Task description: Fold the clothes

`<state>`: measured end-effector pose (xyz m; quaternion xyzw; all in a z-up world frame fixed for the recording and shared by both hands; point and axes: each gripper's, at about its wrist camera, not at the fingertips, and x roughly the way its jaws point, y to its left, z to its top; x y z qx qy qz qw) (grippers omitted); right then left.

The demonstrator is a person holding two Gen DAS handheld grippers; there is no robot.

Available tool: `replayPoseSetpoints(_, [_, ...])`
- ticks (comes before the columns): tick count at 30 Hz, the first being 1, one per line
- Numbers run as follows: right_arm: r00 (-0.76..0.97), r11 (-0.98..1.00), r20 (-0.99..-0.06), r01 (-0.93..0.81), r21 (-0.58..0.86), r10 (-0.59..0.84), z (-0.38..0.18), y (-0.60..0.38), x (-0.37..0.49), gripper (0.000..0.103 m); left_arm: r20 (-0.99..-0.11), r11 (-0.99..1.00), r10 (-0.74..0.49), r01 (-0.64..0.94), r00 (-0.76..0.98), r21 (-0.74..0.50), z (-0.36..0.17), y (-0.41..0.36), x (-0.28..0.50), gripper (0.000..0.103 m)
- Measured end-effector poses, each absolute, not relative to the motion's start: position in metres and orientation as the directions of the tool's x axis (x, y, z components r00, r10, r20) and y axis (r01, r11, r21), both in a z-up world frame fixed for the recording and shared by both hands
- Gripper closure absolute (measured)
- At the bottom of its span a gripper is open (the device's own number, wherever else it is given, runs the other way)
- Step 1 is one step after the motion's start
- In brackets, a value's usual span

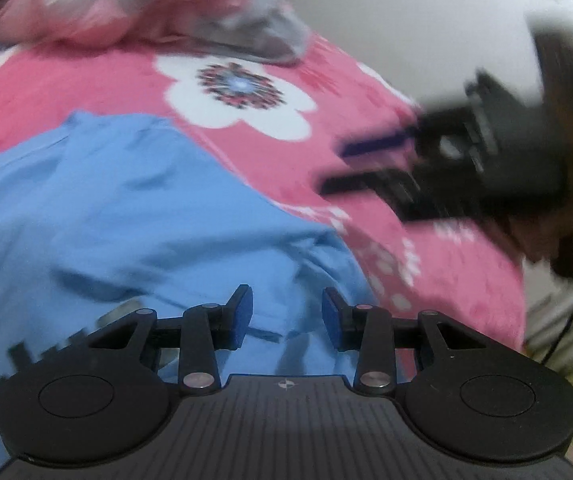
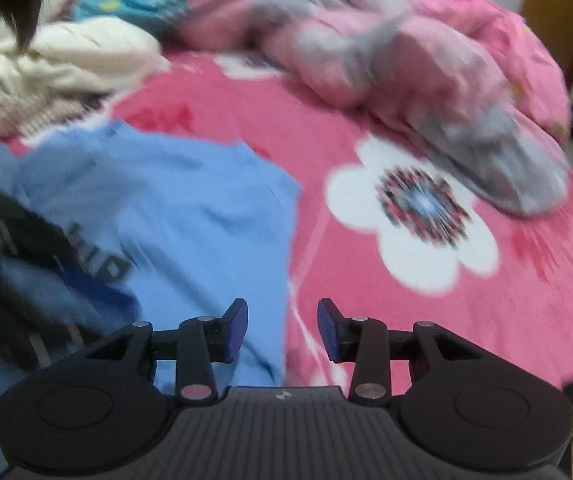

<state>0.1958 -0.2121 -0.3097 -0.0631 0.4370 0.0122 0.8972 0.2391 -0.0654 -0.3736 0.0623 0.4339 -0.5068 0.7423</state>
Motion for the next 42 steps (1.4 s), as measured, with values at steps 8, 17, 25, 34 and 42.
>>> replayPoseSetpoints(8, [0.612,0.983,-0.786,-0.182,-0.032,0.087,-0.308,-0.214,0.245,0.063,-0.762,0.479,-0.63,0.847,0.15,-0.229,-0.393,-0.086,0.224,0.099])
replayPoseSetpoints(17, [0.602,0.981,-0.786,-0.19,0.031,0.142,-0.329,-0.219,0.276,0.065,-0.727,0.493,-0.684,0.775,0.065,-0.395,-0.39,-0.069,0.224,0.103])
replayPoseSetpoints(25, [0.608,0.974,-0.769,-0.212,0.08,0.196,-0.354,-0.218,0.332,0.065,-0.708,0.483,-0.696,0.806,0.117,-0.341,-0.381,-0.066,0.211,0.103])
replayPoseSetpoints(34, [0.556,0.973,-0.807,-0.21,0.094,0.198,-0.344,-0.227,0.322,0.065,-0.768,0.478,-0.605,0.867,0.209,-0.141,-0.391,-0.084,0.209,0.082])
replayPoseSetpoints(42, [0.516,0.972,-0.834,-0.215,0.095,0.195,-0.371,-0.223,0.339,0.084,-0.772,0.547,-0.612,0.797,0.172,-0.256,-0.394,-0.076,0.229,0.102])
